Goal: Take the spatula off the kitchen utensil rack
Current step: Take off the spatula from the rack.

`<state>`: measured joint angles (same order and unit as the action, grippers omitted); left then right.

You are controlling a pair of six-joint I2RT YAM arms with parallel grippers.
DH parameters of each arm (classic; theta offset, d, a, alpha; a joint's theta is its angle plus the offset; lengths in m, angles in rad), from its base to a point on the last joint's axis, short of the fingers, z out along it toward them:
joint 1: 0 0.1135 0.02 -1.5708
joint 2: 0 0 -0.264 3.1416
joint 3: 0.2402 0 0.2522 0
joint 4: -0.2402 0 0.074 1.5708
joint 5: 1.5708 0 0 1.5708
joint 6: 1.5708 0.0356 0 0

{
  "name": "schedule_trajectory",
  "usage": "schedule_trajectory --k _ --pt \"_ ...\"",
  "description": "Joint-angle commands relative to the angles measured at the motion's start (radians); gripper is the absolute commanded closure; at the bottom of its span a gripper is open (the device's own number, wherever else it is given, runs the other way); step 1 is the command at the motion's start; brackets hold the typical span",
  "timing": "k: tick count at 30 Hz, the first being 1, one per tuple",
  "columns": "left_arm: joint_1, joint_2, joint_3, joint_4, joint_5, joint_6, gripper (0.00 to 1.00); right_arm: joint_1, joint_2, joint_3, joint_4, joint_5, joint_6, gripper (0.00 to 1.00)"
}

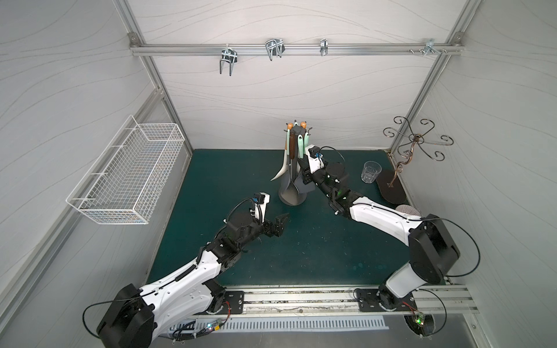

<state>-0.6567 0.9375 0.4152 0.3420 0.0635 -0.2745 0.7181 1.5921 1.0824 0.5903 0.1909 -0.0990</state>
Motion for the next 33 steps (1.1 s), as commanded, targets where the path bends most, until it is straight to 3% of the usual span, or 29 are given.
schedule_trajectory --k 1,13,24,33 --pt "-0.004 -0.002 0.019 0.046 -0.005 0.021 0.01 0.007 0.02 0.026 0.013 0.011 -0.002 0.68" --pt "-0.003 0.003 0.022 0.045 -0.005 0.018 0.01 0.007 -0.02 0.002 0.001 0.0 0.002 0.88" --pt "-0.003 0.007 0.021 0.048 -0.004 0.014 0.01 0.006 -0.096 -0.018 -0.087 -0.028 -0.009 1.0" --pt "-0.004 0.018 0.023 0.052 -0.005 0.009 0.01 0.0 -0.165 0.014 -0.287 -0.063 -0.038 1.0"
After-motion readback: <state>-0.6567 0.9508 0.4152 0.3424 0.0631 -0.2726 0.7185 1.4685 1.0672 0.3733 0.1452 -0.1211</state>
